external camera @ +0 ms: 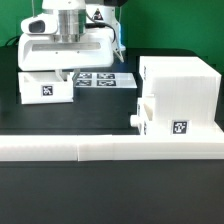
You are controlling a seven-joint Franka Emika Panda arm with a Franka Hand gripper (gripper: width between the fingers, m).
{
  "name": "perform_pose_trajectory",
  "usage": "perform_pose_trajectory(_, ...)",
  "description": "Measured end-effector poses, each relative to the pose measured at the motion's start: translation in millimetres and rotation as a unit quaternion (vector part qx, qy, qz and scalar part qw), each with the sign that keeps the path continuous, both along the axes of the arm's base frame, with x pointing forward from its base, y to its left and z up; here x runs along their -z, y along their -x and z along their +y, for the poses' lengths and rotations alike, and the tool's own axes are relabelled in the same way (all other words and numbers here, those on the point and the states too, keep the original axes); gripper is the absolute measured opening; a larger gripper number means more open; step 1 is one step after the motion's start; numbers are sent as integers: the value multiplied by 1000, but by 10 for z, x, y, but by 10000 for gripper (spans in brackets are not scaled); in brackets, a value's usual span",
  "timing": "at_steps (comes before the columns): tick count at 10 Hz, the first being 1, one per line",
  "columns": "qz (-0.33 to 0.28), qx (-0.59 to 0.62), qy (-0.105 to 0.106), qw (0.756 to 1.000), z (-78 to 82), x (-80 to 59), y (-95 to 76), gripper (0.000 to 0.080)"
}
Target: Assemble drawer
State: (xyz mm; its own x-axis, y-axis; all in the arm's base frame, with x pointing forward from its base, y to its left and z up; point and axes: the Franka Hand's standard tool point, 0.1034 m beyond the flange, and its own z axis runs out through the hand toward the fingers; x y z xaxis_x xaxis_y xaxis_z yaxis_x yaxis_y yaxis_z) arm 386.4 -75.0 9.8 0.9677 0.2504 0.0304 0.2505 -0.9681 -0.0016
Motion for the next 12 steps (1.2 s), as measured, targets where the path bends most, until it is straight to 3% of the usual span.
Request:
perform_pose_trajectory(3,11,-57,-11,998,165,-219,-450,42)
perform_pose_trajectory(5,27,-75,-18,997,202,-312,-644,42)
perform_pose_trajectory(8,22,-119,-16,993,195,-274,-607,42)
perform_pose_trajectory(10,23,-225,-16,974,203,-251,-612,42)
perform_pose_trajectory(12,27,-331,-16,943,226,-320,-839,42)
